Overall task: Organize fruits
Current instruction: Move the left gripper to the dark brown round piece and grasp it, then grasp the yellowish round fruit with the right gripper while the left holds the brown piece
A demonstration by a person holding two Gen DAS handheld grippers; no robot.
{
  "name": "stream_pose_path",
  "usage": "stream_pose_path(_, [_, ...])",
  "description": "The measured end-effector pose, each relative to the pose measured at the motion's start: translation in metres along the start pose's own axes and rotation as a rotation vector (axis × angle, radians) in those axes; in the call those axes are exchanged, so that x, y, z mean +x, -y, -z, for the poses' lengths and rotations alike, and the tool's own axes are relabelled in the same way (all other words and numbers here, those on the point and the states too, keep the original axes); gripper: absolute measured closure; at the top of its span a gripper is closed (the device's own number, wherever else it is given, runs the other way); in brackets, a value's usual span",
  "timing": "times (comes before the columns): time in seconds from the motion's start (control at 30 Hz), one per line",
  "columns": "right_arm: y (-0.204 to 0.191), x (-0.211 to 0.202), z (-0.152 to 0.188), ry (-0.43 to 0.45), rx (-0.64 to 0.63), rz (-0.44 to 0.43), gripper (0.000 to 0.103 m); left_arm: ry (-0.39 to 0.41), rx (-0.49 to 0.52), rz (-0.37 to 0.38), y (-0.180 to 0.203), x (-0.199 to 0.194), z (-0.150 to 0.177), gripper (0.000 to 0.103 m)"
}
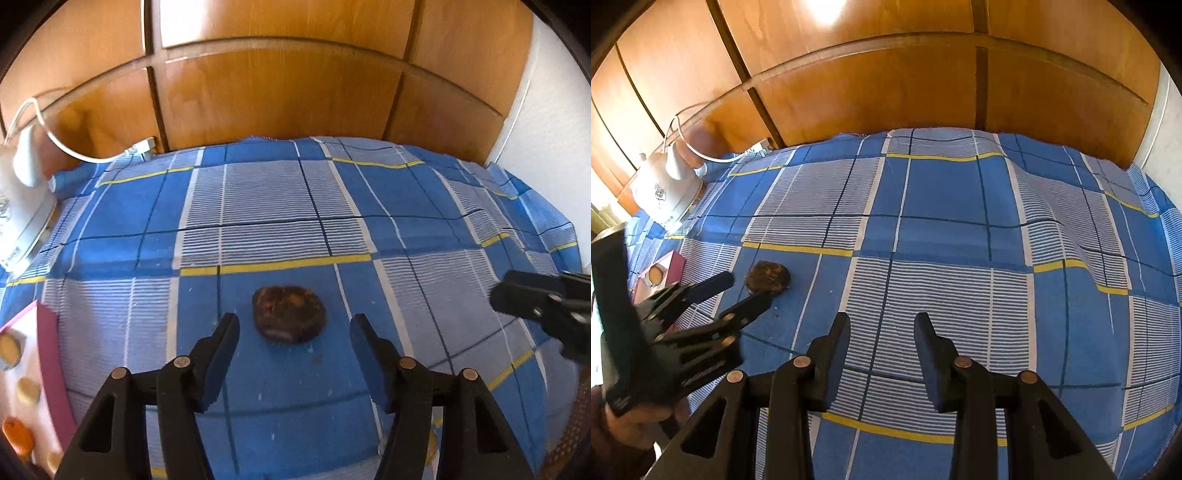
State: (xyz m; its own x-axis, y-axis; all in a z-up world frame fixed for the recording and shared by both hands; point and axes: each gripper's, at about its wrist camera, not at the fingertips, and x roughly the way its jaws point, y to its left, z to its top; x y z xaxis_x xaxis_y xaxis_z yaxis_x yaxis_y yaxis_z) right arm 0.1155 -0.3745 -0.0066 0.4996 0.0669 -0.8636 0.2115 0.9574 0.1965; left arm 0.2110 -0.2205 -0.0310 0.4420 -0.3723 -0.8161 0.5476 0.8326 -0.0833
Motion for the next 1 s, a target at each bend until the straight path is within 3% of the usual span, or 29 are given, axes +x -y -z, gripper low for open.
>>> stream_pose_path(0.1, [-0.001,0.000,0.000,-0.002,0.000,-0.004,0.067,-0.022,0.002,-0.015,-0.001,0.015,-0.004,0.041])
stream_pose_path(0.13, [-0.001,0.001,0.000,-0.002,-0.001,-0.004,0.067,-0.026,0.006,-0.017,-0.001,0.019,-0.004,0.053])
stream_pose_path(0.4, [-0.003,0.005,0.002,-0.021,-0.012,-0.005,0.067,0.000,-0.027,0.025,-0.007,0.004,0.018,0.055])
stream_pose_path(0.73, [-0.047,0.021,0.022,-0.144,-0.184,-0.215,0.064,0.058,-0.081,0.001,-0.026,-0.061,0.077,0.055])
stream_pose_path(0.83, [-0.061,0.025,0.031,-0.169,-0.235,-0.241,0.058,0.056,-0.093,-0.009,-0.030,-0.072,0.096,0.054])
stream_pose_path(1.0, [-0.079,0.031,0.044,-0.203,-0.313,-0.259,0.056,0.056,-0.082,-0.009,-0.026,-0.085,0.120,0.054])
